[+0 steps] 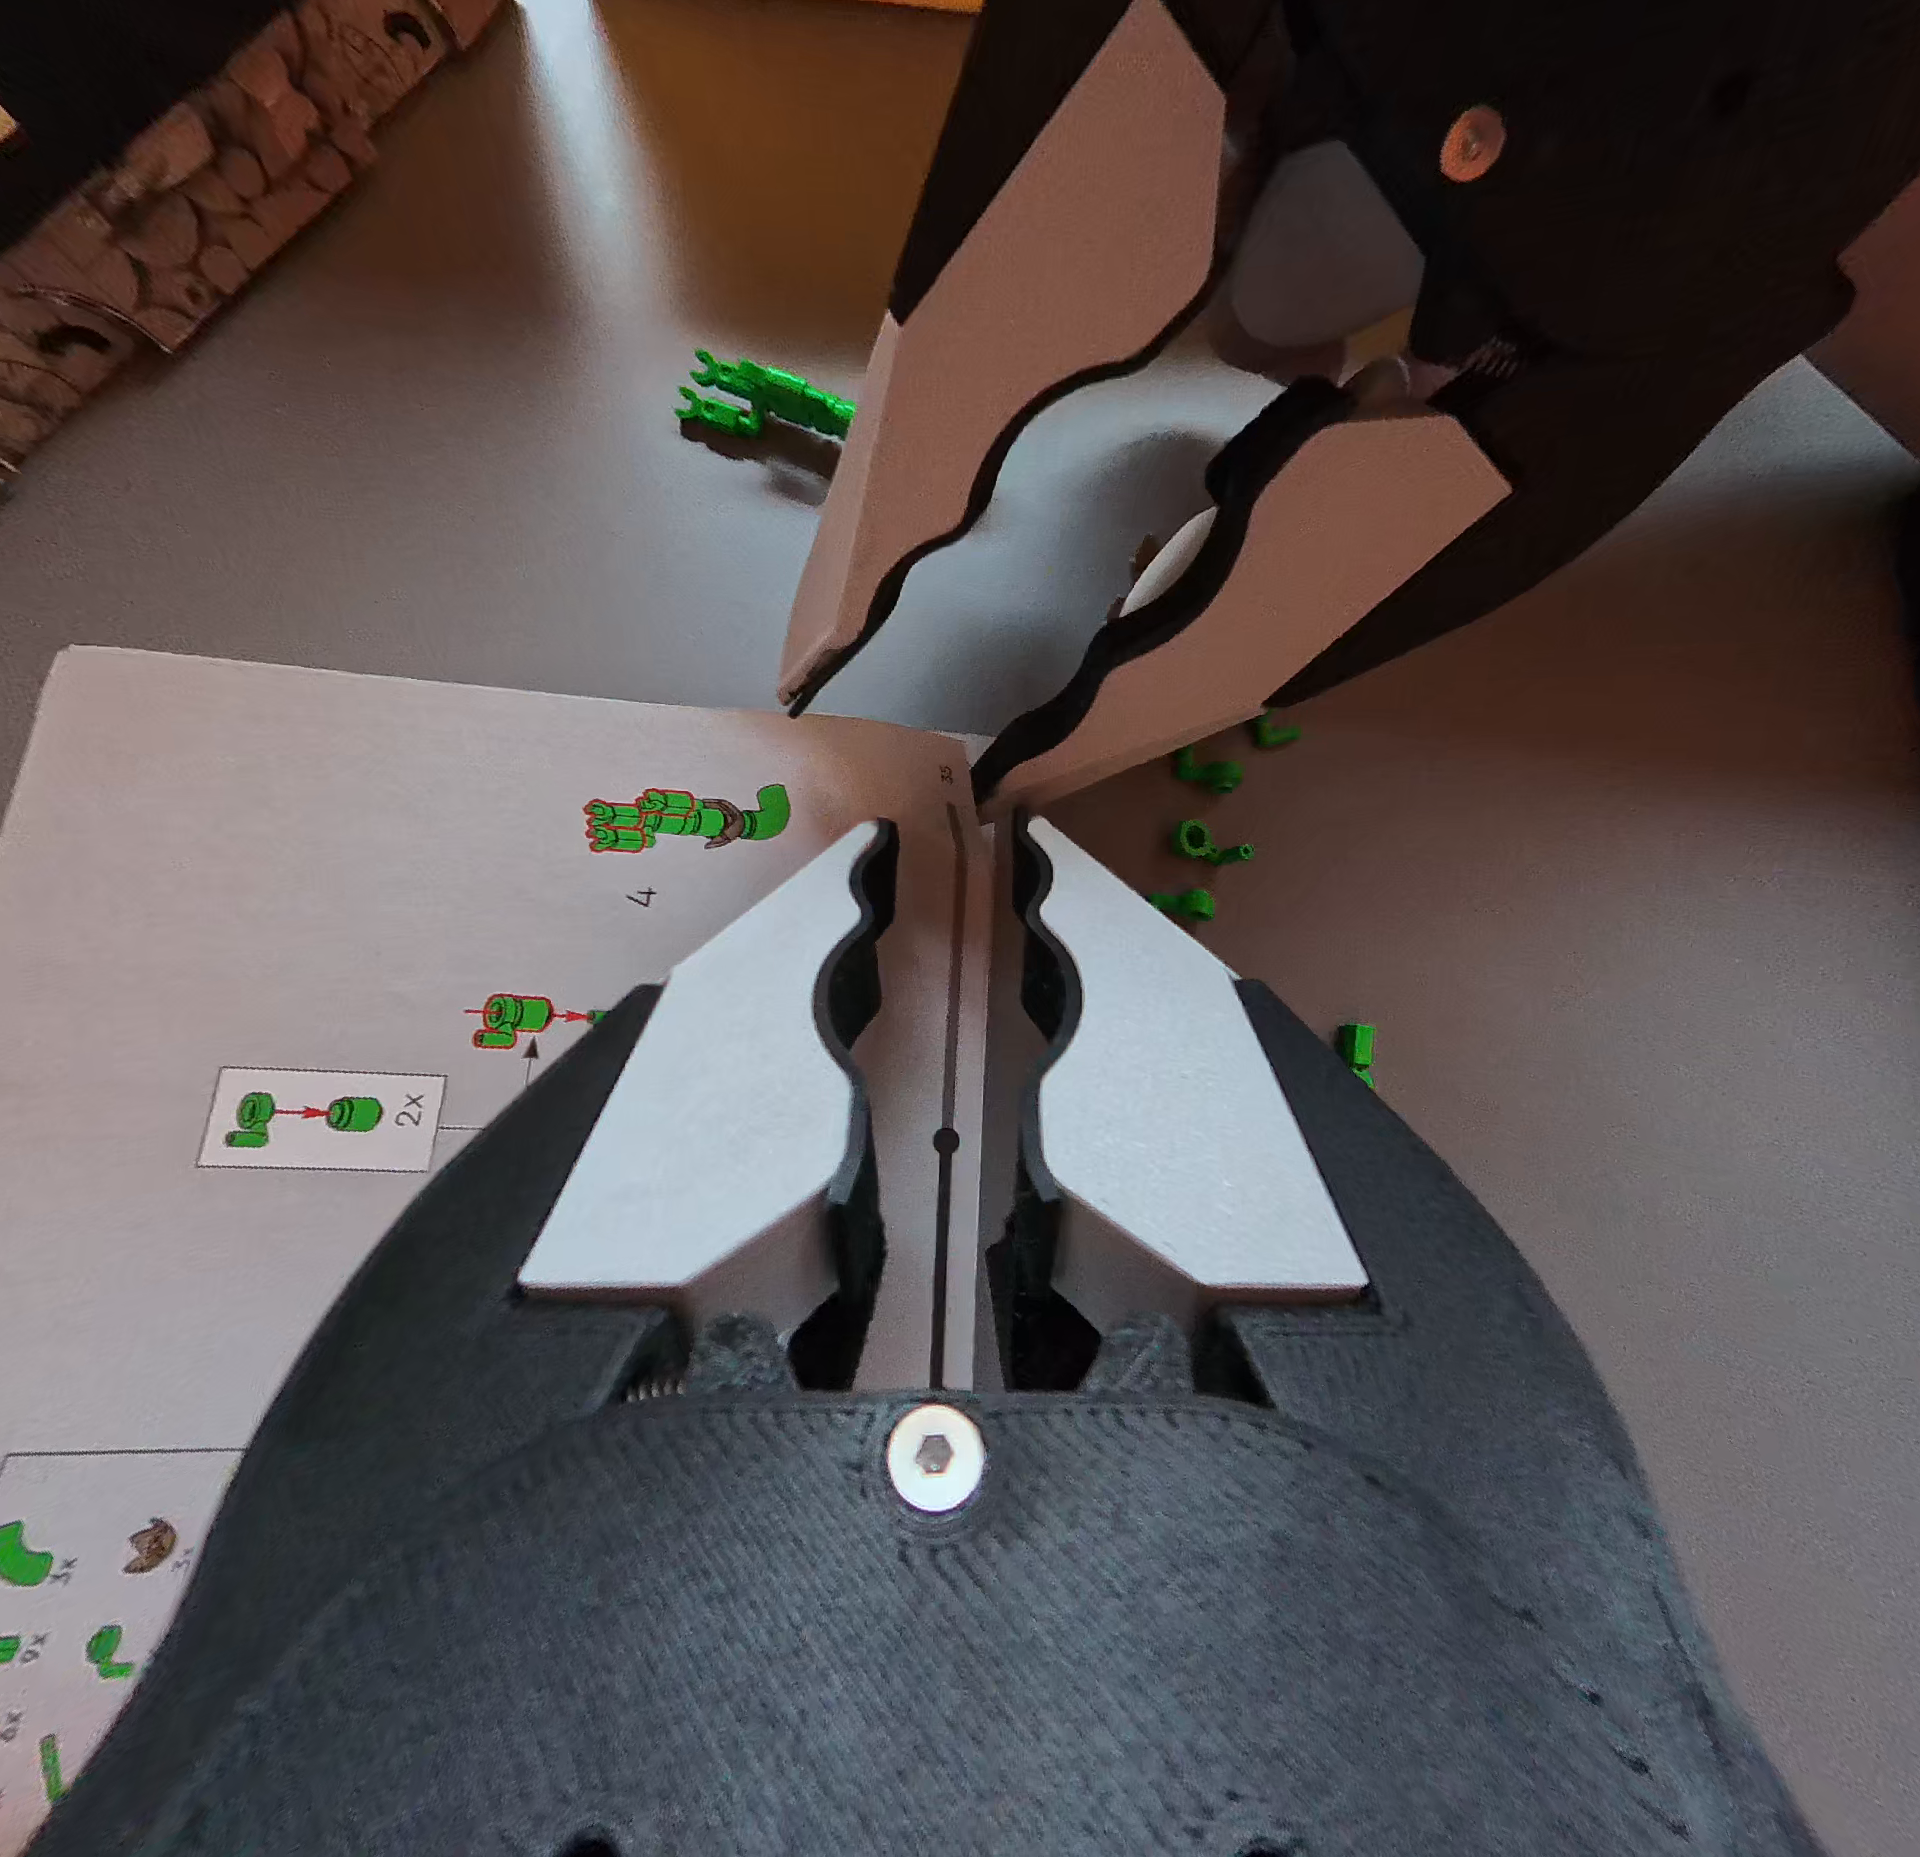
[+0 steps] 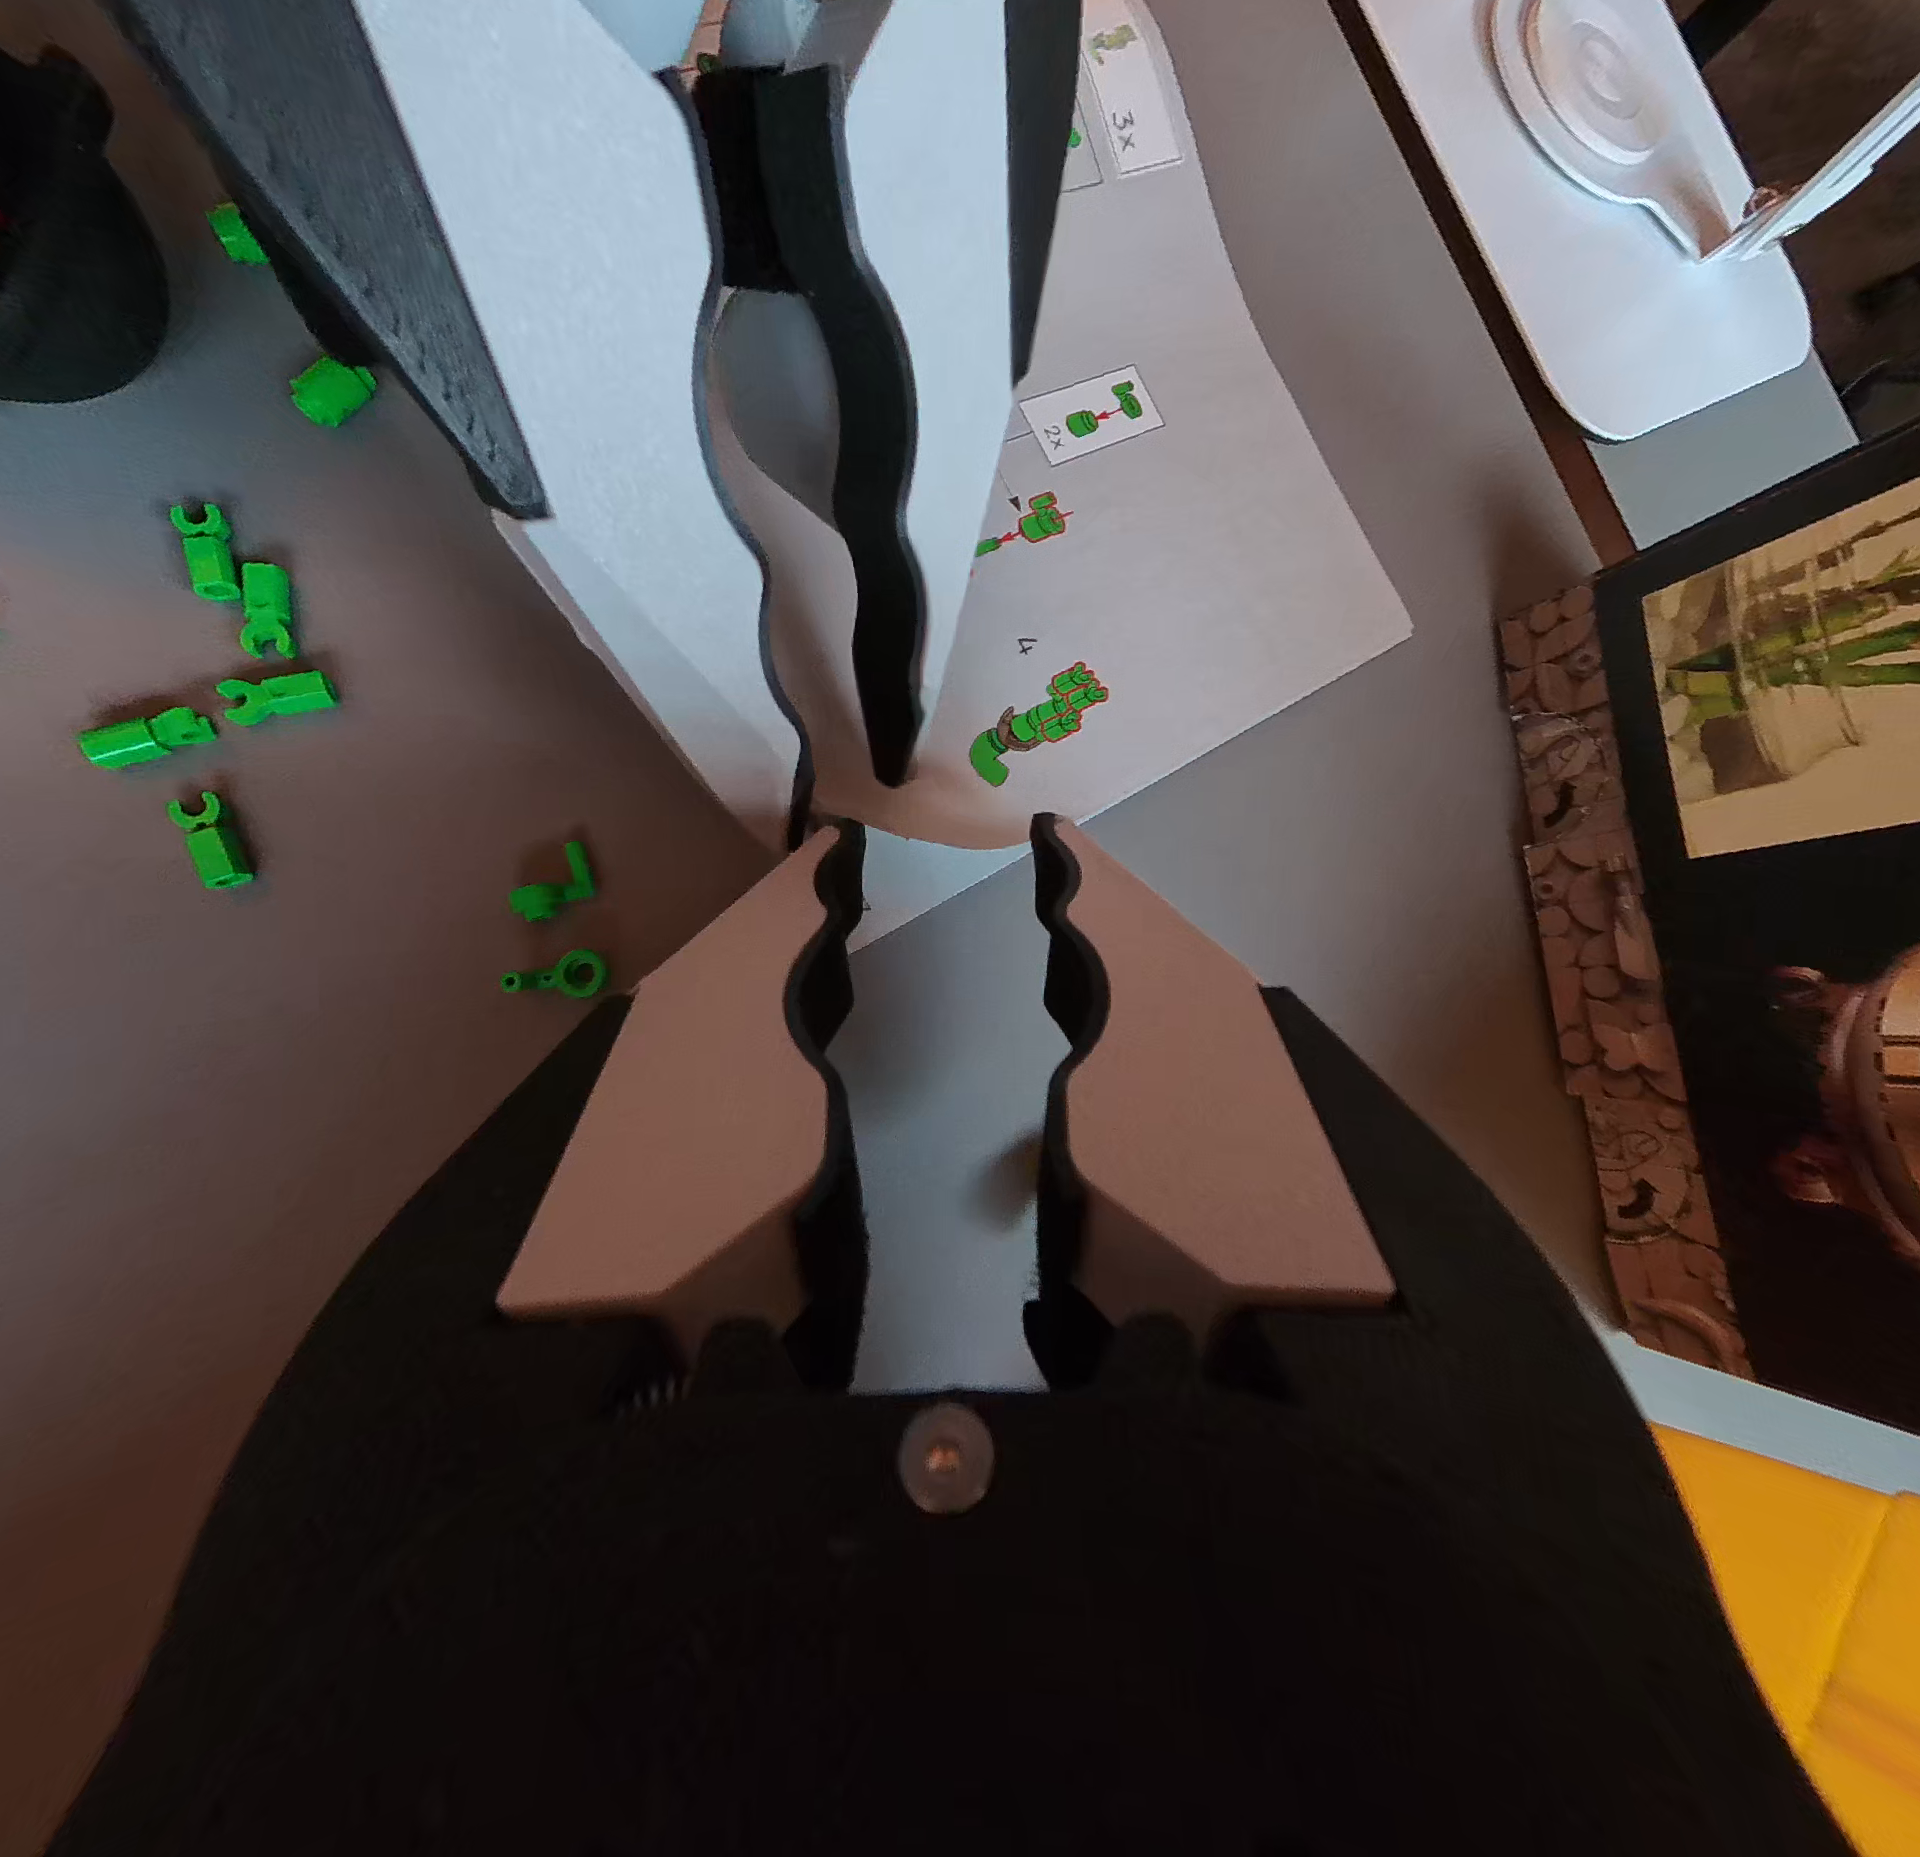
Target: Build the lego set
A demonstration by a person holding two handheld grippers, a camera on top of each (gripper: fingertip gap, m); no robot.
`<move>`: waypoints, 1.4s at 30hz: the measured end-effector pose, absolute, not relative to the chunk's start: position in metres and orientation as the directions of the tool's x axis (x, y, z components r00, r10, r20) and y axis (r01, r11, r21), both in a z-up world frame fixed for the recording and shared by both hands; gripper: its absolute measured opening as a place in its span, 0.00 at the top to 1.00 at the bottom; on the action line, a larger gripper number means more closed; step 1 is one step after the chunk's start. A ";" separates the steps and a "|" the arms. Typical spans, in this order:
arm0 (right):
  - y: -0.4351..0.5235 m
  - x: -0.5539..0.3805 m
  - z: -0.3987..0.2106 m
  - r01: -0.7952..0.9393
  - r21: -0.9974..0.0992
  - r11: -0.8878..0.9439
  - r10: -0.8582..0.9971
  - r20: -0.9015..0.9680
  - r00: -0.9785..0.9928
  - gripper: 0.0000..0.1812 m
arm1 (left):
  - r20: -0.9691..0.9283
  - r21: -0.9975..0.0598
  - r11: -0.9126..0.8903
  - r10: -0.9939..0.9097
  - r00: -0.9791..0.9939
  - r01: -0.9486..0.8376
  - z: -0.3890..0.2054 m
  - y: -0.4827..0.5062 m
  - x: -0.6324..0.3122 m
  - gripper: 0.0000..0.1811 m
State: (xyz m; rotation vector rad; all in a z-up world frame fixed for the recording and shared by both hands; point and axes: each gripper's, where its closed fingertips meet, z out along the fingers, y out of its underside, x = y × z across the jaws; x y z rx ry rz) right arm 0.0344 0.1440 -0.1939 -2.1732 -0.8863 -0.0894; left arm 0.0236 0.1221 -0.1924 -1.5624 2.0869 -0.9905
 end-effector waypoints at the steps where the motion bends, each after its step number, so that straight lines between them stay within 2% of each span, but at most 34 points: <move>1: 0.144 0.033 -0.194 0.619 -0.640 -0.455 0.570 0.324 0.755 0.83 | 0.136 -0.704 0.142 -0.935 -0.328 -0.696 -0.192 0.122 0.023 0.89; 8: 0.146 0.032 -0.190 0.607 -0.663 -0.438 0.566 0.321 0.759 0.83 | 0.263 -0.686 0.012 -0.928 -0.263 -0.728 -0.182 0.127 0.023 0.87; 12: 0.145 0.032 -0.192 0.602 -0.667 -0.439 0.570 0.311 0.760 0.83 | 0.272 -0.661 -0.028 -0.940 -0.205 -0.750 -0.176 0.138 0.024 0.86; 19: 0.145 0.034 -0.194 0.601 -0.666 -0.442 0.571 0.307 0.761 0.82 | 0.303 -0.750 -0.157 -0.945 -0.123 -0.642 -0.115 0.174 0.023 0.84; 22: 0.146 0.034 -0.194 0.600 -0.667 -0.441 0.568 0.310 0.762 0.81 | 0.349 -0.755 -0.199 -0.929 -0.125 -0.625 -0.102 0.174 0.021 0.82; 25: 0.147 0.034 -0.194 0.599 -0.669 -0.440 0.563 0.313 0.764 0.80 | 0.367 -0.707 -0.191 -0.922 -0.122 -0.681 -0.117 0.164 0.021 0.79; 32: 0.148 0.034 -0.193 0.578 -0.684 -0.445 0.552 0.299 0.778 0.76 | 0.390 -0.593 -0.201 -0.919 -0.060 -0.779 -0.156 0.141 0.038 0.80; 36: 0.149 0.035 -0.193 0.581 -0.683 -0.443 0.549 0.306 0.778 0.75 | 0.322 -0.506 -0.164 -0.947 -0.010 -0.847 -0.179 0.140 0.040 0.81; 39: 0.149 0.035 -0.193 0.583 -0.682 -0.441 0.549 0.309 0.777 0.75 | 0.308 -0.491 -0.146 -0.951 -0.014 -0.859 -0.184 0.136 0.041 0.87; 42: 0.149 0.035 -0.193 0.584 -0.682 -0.441 0.549 0.310 0.776 0.74 | 0.304 -0.470 -0.145 -0.953 -0.006 -0.871 -0.187 0.135 0.039 0.87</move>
